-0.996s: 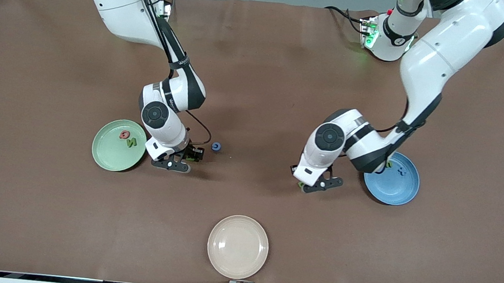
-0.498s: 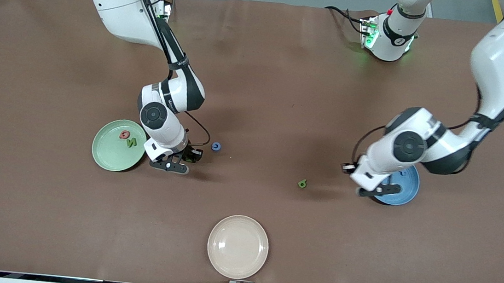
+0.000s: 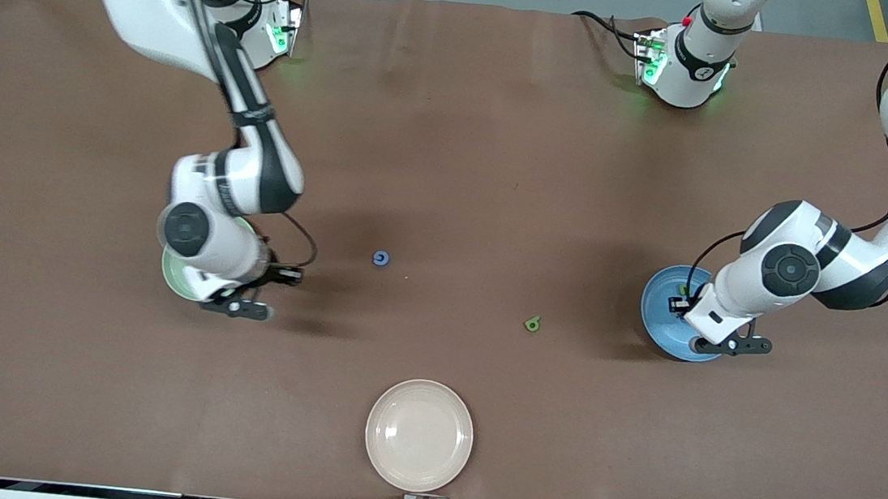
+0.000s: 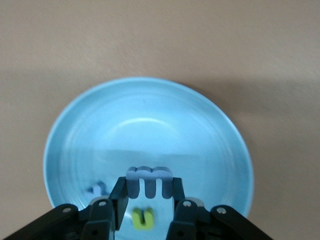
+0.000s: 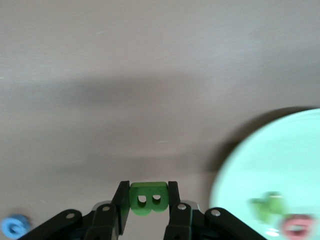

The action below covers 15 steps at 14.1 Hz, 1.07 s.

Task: Sort upper and lower case letters into plates
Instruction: 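Drop the m into the blue plate while the right gripper drops B in green plate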

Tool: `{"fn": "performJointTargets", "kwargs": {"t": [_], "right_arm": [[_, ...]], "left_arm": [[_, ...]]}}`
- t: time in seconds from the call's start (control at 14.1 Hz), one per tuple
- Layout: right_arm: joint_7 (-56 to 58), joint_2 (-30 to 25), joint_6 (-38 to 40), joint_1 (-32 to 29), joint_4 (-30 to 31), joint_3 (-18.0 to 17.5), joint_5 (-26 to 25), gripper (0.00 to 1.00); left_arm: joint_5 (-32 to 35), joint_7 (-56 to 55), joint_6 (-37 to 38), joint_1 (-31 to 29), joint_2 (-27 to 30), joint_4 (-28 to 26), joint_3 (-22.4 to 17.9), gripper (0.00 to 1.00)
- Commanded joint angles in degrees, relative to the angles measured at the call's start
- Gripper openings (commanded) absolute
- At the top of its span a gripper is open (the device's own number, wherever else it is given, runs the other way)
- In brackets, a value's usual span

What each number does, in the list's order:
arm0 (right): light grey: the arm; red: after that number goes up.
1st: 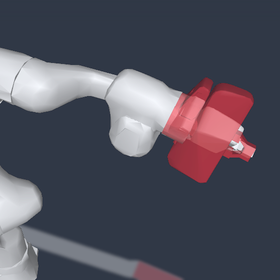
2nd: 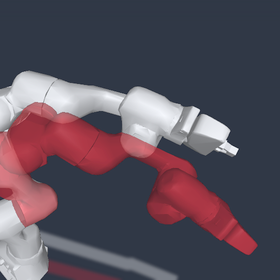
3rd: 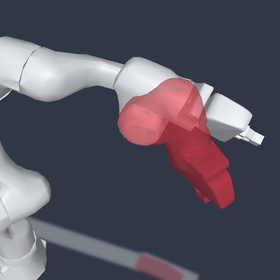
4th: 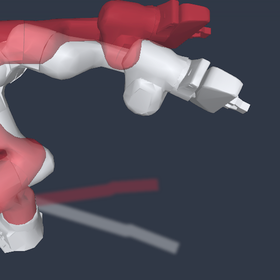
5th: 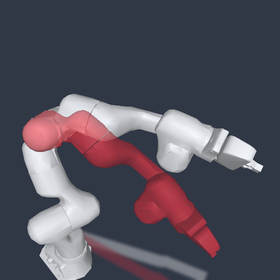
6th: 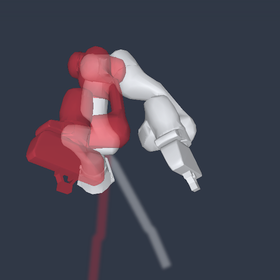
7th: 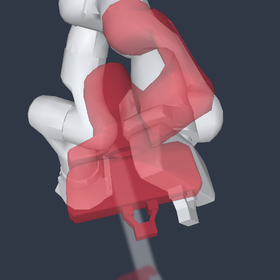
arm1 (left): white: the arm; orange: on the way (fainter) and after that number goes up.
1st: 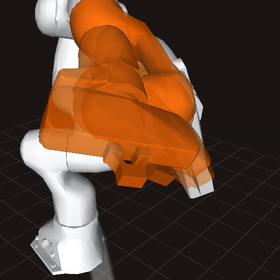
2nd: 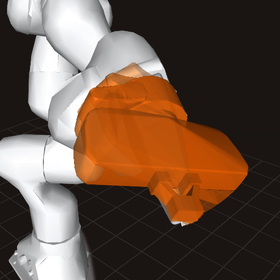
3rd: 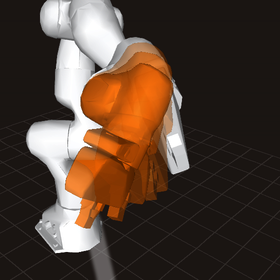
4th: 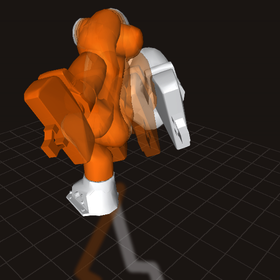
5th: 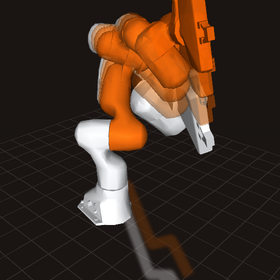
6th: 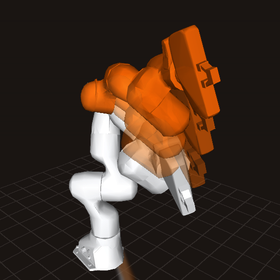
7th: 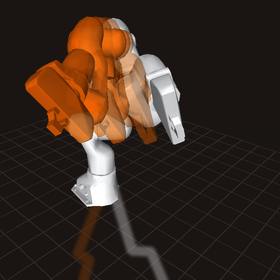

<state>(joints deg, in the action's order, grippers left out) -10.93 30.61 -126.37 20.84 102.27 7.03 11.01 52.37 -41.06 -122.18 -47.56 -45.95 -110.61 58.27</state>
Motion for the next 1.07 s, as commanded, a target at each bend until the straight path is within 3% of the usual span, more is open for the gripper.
{"fn": "performJointTargets", "kwargs": {"t": [0.0,0.14,0.36,0.5,0.64,0.71,0.78,0.85,1.0], "right_arm": [[8.88,-2.48,1.22,-5.26,2.67,-0.88,-0.02,0.02],[13.72,-2.48,0.87,-7.99,3.72,-0.09,-0.89,0.02],[14.8,-2.13,0.16,-11.33,4.87,0.0,-7.11,0.02],[15.32,-2.04,0.16,-12.48,5.48,0.0,-8.46,0.02],[15.67,-2.13,0.07,-12.84,6.36,0.0,-8.46,0.02],[15.76,-2.22,-0.62,-12.84,7.32,0.0,-8.46,0.02],[15.67,-2.39,-2.28,-12.75,8.99,-0.09,-8.46,0.02],[15.67,-2.48,-4.39,-12.75,10.66,0.0,-8.37,0.02],[15.67,-2.48,-7.13,-12.75,12.6,-0.09,-8.37,0.02]], "left_arm": [[2.12,2.02,-4.55,0.28,-0.99,-0.57,-2.53,0.15],[2.56,3.44,-4.91,0.45,-1.34,-0.4,-3.24,0.15],[3.35,4.32,-5.79,0.46,-1.87,-0.31,-4.39,0.15],[3.35,4.58,-5.79,0.37,-1.87,-0.48,-4.48,0.16],[3.35,4.58,-5.79,0.37,-1.78,-0.31,-4.48,0.34],[3.09,4.58,-5.35,0.28,-1.26,-0.31,-4.31,0.55],[2.48,4.76,-4.57,-0.07,-0.64,-0.48,-3.78,0.85],[2.38,4.76,-2.82,-0.25,-0.11,-0.57,-2.12,0.98],[-0.06,4.06,3.14,-0.51,-0.02,0.04,2.44,0.99]]}}
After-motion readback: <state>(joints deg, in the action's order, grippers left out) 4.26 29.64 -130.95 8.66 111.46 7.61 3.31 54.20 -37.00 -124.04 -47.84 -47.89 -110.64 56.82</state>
